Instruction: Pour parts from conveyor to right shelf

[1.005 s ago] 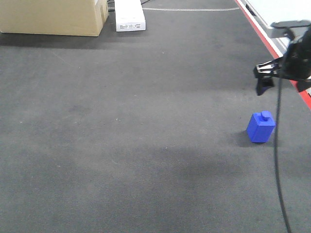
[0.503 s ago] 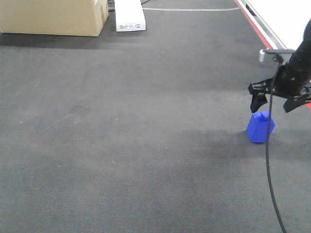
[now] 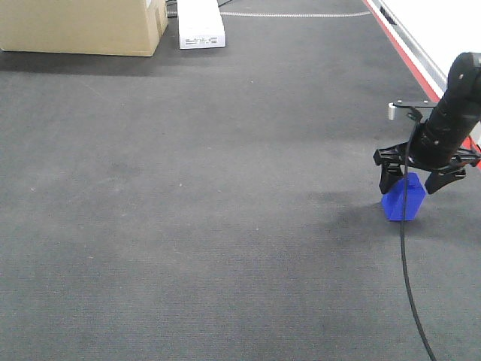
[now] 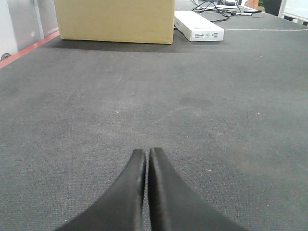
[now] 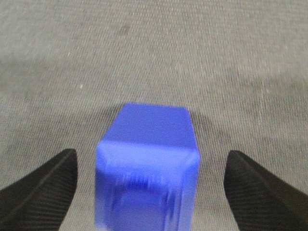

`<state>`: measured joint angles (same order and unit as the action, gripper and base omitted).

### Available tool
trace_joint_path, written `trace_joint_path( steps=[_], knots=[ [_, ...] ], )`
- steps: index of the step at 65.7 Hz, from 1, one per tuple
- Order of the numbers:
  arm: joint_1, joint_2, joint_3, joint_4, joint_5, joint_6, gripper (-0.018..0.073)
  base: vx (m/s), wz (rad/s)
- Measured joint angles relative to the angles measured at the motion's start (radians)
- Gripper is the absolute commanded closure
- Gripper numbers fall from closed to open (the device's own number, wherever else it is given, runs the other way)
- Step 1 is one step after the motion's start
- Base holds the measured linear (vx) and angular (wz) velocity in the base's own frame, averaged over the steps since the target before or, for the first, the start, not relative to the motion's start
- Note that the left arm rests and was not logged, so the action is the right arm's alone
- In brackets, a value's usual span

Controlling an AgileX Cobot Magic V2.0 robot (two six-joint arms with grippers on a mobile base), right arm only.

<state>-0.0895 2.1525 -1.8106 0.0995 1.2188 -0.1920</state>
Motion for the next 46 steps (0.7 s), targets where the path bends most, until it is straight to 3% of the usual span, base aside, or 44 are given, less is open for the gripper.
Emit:
trace_joint_path(
  steps=[8,15,23,33,46],
  knots=[
    [0.000,0.021,0.000,0.000,-0.007,0.000,-0.0009,0.00,0.00],
    [0.000,0.034,0.000,0.000,-0.011,0.000,0.0062,0.00,0.00],
    [0.000,0.035,0.000,0.000,-0.012,0.000,0.0263,0.00,0.00],
    [0.000,0.035,0.000,0.001,-0.009,0.000,0.0575,0.00,0.00],
    [0.000,0.026,0.000,0.000,0.000,0.000,0.0568,0.00,0.00]
  ],
)
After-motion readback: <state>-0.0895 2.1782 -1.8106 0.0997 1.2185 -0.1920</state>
